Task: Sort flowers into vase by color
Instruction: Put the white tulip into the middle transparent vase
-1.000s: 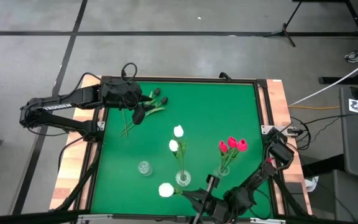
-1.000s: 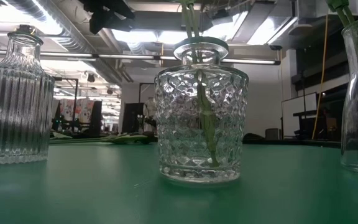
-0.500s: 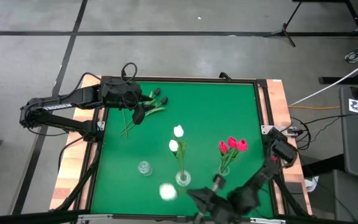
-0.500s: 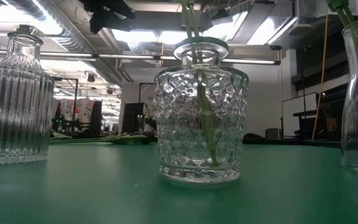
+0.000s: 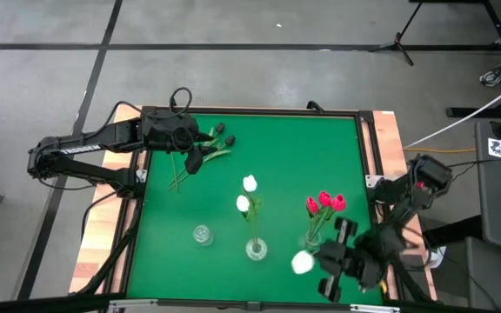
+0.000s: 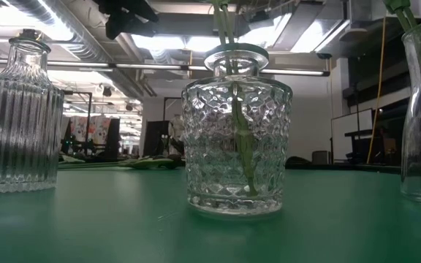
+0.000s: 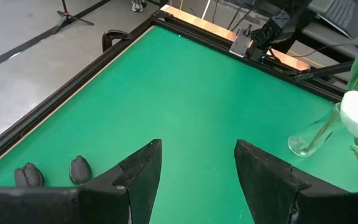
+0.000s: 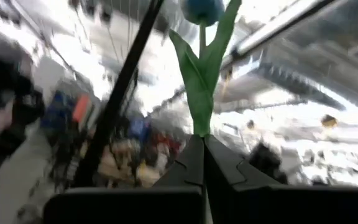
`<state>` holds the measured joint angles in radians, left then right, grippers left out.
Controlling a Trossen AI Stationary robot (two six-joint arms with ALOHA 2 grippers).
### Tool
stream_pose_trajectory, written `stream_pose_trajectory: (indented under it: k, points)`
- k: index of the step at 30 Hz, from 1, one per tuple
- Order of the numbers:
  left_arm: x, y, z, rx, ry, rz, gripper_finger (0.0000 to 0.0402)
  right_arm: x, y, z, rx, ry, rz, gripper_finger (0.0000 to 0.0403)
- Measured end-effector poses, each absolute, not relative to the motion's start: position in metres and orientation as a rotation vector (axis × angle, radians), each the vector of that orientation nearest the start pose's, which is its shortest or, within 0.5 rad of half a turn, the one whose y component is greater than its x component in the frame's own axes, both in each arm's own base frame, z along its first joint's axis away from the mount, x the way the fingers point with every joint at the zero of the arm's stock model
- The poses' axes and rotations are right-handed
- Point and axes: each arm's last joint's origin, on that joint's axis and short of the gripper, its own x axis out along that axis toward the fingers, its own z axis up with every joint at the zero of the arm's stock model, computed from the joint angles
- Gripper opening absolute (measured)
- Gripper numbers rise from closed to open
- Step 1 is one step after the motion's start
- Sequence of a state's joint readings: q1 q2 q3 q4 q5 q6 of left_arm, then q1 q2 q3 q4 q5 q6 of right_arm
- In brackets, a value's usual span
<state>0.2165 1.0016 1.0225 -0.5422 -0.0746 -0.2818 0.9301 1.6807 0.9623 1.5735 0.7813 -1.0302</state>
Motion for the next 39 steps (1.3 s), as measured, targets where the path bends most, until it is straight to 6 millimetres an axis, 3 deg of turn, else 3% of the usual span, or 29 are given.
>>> stream_pose_trajectory:
  k: [4,10,15,19,24,26,30,33,39]
  points:
    - [0.2,0.046,0.343,-0.322,0.477,0.359,0.02,0.22,0.239,0.311,-0.39,-0.622,-0.09,0.0]
    - [0.2,0.046,0.343,-0.342,0.473,0.364,0.02,0.237,0.24,0.29,-0.409,-0.59,-0.07,0.0]
    - [0.2,0.046,0.343,-0.354,0.472,0.367,0.02,0.247,0.245,0.292,-0.353,-0.555,-0.125,0.0]
    - [0.2,0.046,0.343,-0.353,0.472,0.367,0.02,0.25,0.259,0.309,-0.339,-0.633,-0.096,0.0]
    - [0.2,0.046,0.343,-0.353,0.471,0.367,0.02,0.249,0.272,0.365,-0.206,-0.692,-0.206,0.0]
    - [0.2,0.046,0.343,-0.353,0.472,0.367,0.02,0.246,0.282,0.382,-0.26,-0.643,-0.279,0.0]
    - [0.2,0.046,0.343,-0.353,0.471,0.367,0.02,0.239,0.302,0.404,-0.299,-0.387,-0.468,0.0]
    - [0.2,0.046,0.343,-0.353,0.472,0.367,0.02,0.244,0.313,0.409,-0.349,-0.312,-0.513,0.0]
    - [0.2,0.046,0.343,-0.352,0.472,0.366,0.02,0.259,0.33,0.387,-0.474,-0.391,-0.491,0.0]
